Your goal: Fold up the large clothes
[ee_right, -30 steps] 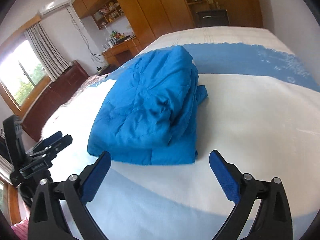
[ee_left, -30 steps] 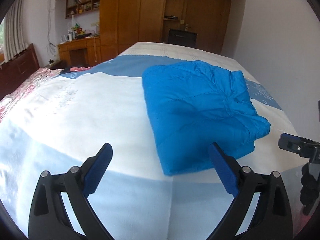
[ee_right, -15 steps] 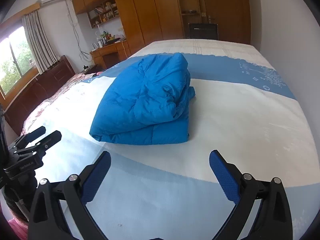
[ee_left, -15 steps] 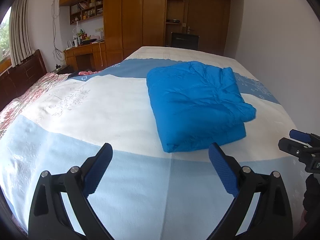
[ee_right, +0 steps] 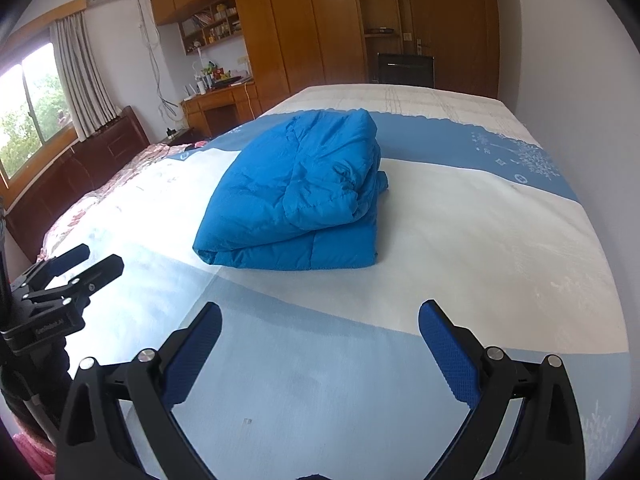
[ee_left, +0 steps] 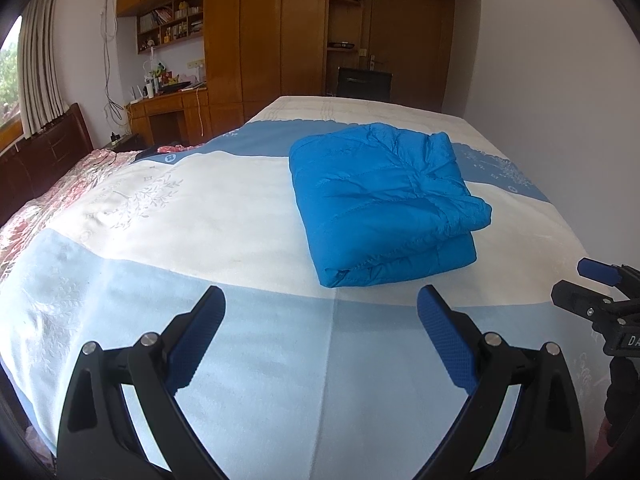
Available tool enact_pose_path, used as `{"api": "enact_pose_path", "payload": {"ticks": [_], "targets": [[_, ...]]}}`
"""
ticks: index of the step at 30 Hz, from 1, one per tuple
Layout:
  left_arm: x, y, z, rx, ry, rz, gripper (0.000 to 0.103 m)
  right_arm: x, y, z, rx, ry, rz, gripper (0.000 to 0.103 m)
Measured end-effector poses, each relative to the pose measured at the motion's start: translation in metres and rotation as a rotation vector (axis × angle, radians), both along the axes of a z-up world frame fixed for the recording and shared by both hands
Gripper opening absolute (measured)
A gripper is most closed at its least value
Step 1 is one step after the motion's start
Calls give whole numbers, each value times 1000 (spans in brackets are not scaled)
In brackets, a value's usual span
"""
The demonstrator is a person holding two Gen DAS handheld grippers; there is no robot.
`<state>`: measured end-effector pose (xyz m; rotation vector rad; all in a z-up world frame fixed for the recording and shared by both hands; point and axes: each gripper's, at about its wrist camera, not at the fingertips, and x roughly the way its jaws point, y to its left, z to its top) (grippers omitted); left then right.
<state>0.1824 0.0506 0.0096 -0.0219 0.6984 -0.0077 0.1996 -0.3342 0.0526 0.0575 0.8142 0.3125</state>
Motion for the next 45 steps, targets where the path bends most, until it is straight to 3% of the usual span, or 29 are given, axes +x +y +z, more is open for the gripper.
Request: {"api": "enact_pose_path", "payload": {"ticks": [45], "targets": [[-7,-5,0,16,7,-26,96,1,1,2,6,-11,27,99]]}}
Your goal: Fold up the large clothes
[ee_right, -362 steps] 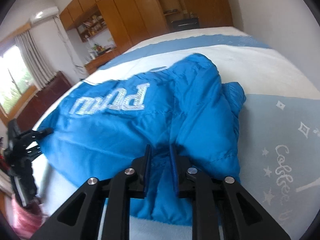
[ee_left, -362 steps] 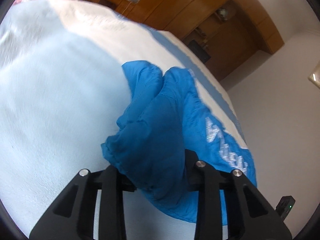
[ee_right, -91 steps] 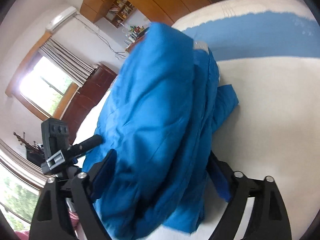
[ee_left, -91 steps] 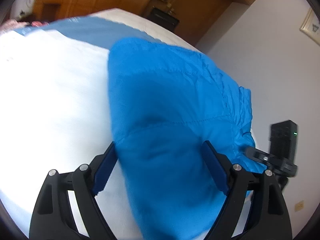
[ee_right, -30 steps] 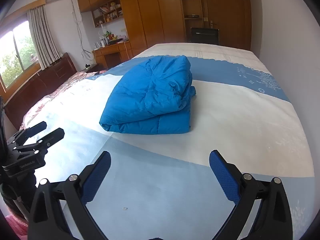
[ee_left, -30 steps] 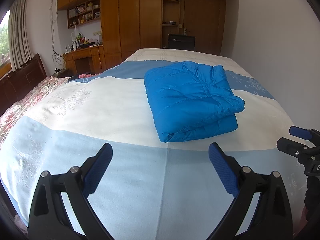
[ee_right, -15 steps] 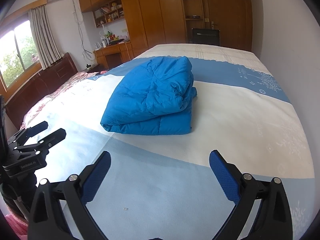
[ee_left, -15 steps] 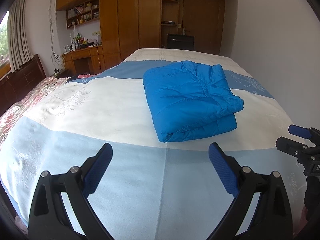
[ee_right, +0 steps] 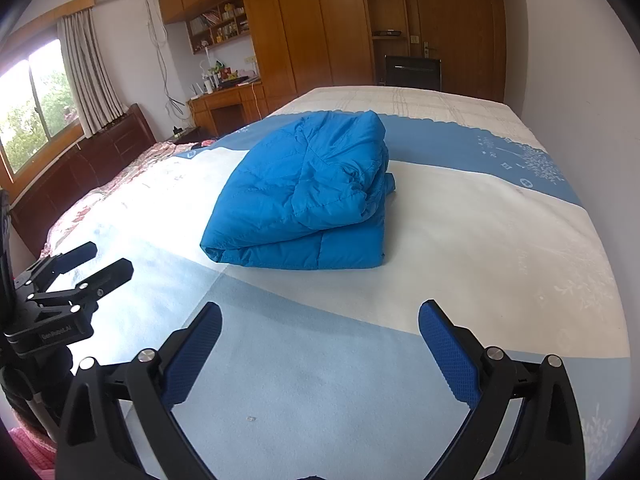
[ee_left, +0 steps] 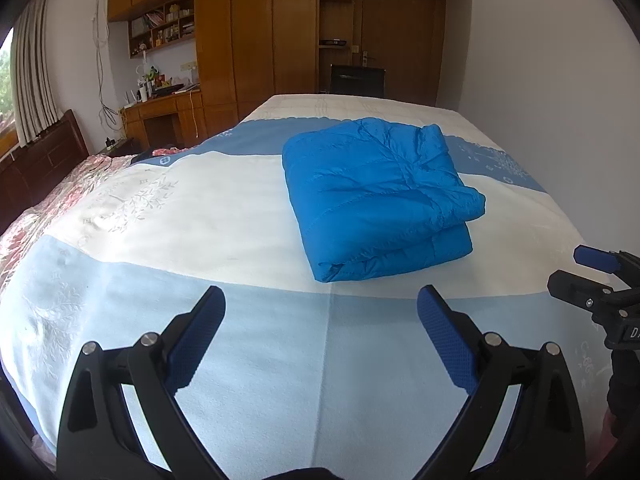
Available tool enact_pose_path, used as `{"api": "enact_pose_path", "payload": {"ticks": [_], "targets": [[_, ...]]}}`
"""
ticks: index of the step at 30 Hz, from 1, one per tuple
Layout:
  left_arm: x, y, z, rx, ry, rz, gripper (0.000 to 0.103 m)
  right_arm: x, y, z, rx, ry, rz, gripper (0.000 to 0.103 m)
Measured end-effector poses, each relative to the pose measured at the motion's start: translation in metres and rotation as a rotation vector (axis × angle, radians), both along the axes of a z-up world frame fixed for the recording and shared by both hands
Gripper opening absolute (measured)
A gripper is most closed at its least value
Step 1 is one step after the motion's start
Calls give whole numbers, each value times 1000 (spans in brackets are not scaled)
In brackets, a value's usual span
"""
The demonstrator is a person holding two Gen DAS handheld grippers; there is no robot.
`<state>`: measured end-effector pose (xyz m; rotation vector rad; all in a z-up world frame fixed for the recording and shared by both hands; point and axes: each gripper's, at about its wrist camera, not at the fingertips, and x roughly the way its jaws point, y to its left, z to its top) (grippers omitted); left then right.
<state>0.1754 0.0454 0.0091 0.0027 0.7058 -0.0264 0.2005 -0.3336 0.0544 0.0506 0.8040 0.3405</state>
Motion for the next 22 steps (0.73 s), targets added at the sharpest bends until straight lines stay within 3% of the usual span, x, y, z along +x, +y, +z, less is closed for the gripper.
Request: {"api": "enact_pose_path", "payload": {"ticks": [22], "targets": [[2,4,-1,-5,9,2,96,4,-3,-4,3,14,-6,99]]}}
